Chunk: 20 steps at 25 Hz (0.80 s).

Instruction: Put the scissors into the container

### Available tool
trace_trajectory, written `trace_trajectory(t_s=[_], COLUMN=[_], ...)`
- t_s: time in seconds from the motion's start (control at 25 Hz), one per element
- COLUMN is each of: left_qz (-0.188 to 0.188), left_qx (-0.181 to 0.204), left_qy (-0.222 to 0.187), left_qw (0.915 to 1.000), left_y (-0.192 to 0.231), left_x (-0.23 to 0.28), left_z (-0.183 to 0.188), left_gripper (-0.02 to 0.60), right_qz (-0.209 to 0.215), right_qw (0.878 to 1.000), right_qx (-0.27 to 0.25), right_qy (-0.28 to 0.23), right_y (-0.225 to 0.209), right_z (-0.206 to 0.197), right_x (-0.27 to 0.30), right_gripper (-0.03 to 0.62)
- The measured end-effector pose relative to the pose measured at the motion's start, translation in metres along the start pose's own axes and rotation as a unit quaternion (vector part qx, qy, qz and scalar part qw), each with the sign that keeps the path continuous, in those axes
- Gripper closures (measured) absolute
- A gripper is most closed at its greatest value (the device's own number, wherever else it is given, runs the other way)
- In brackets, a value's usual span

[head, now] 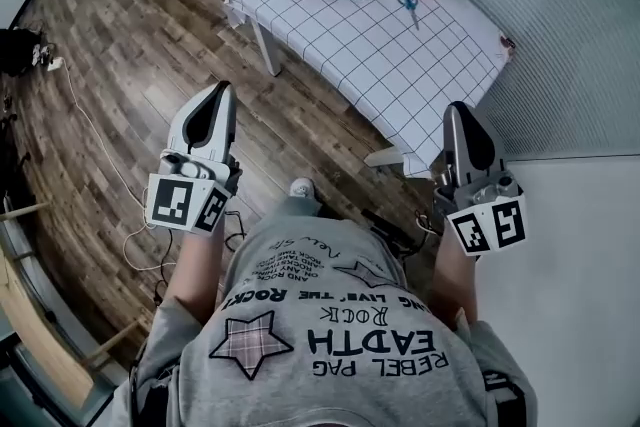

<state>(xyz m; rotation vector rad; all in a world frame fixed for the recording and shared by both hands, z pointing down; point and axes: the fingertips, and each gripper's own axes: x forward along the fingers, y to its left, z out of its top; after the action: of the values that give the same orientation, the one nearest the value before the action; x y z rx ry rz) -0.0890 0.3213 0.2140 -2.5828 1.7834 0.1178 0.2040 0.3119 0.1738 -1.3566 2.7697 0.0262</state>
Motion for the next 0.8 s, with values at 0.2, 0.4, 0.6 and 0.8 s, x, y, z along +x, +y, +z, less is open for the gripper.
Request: trace_trajectory(t_s=[0.2, 0.4, 0.6, 0.8], left_qz=[-0.009, -0.010, 0.001, 0.024], left_qx=[-0.003, -0.014, -0.022, -0.018], left_qy=[0.002, 0.013, 0.031, 0.030], left_qw=[1.0000, 0.9998, 0.9993, 0.9991], left_y=[0.021, 0.029, 0.037, 0.058], left_x=[0.017, 0.025, 0.031, 0.051], left_z=[0.000, -0.010, -0.027, -0.026], left_gripper=[0.571, 0.572, 0.572, 0.572], right_qz=[-0.011, -0.017, -0.007, 0.014], right_qw=[1.000, 1.000, 0.999, 0.999], right_qx=[0.013, 0.016, 0.030, 0.040], right_qy=[0.000, 0.009, 0.020, 0.016], right_y=[0.000, -0.007, -0.016, -0.030], right_z=[-0.002, -0.006, -0.021, -0.030], right_x=[0.020, 0.031, 0.051, 0.091], right_gripper=[0.576, 0.576, 0.576, 0.576])
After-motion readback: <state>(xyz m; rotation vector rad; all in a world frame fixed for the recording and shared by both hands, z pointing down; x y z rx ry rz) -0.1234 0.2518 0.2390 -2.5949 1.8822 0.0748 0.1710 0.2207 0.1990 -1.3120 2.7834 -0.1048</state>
